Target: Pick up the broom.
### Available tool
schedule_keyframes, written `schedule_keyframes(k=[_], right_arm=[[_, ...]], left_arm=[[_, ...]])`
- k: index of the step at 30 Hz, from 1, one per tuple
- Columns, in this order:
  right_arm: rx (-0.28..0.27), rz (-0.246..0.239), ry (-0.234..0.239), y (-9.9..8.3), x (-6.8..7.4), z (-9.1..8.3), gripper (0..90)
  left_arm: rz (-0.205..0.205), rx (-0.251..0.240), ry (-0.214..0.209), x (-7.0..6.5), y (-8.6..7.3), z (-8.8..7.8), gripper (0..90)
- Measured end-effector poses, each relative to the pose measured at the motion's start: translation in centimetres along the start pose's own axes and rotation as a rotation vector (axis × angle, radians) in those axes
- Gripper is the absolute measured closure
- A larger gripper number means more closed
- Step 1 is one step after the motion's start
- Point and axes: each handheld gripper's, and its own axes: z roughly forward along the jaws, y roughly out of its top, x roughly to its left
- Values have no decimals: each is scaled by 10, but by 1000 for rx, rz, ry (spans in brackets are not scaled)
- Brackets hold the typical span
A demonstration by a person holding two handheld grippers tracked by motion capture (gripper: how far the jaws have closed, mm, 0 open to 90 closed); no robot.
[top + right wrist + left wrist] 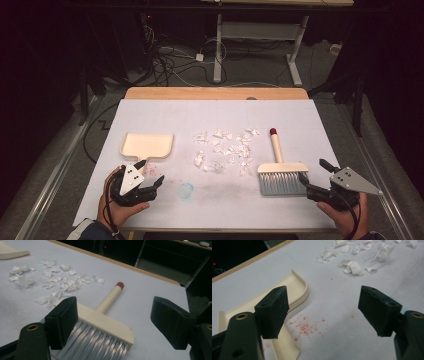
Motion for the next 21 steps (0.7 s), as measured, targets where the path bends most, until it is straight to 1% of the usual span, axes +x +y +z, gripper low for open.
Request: schedule_keyframes(k=[2,4,7,8,9,12,13,16,19,20,21], right_arm=[[7,-1,-1,-1,0,1,226],[11,4,-1,-3,-1,1,226],[16,6,1,-3,-1,2,226],[14,6,4,-3,-1,2,226],[15,6,8,-3,-1,3,226],[19,6,-1,0,-2,5,226],[20,7,3,2,-3,6,224],[40,-1,-1,8,-4,11,218],[65,-33,-6,17,-7,21,210],[75,-36,-8,21,-8,25,201],[92,-34,-10,25,-10,30,198]], left_arm=[[5,3,0,0,0,0,238],[12,8,-11,-2,0,1,238],[37,23,-15,-5,1,3,238],[41,25,-17,-6,2,3,238],[57,17,-17,-6,2,3,238],[74,30,-23,-9,1,4,234],[73,32,-27,-9,1,4,233],[66,38,-29,-9,1,6,232],[60,46,-30,-10,1,6,232],[46,54,-36,-11,1,6,232],[59,49,-32,-10,1,7,232]])
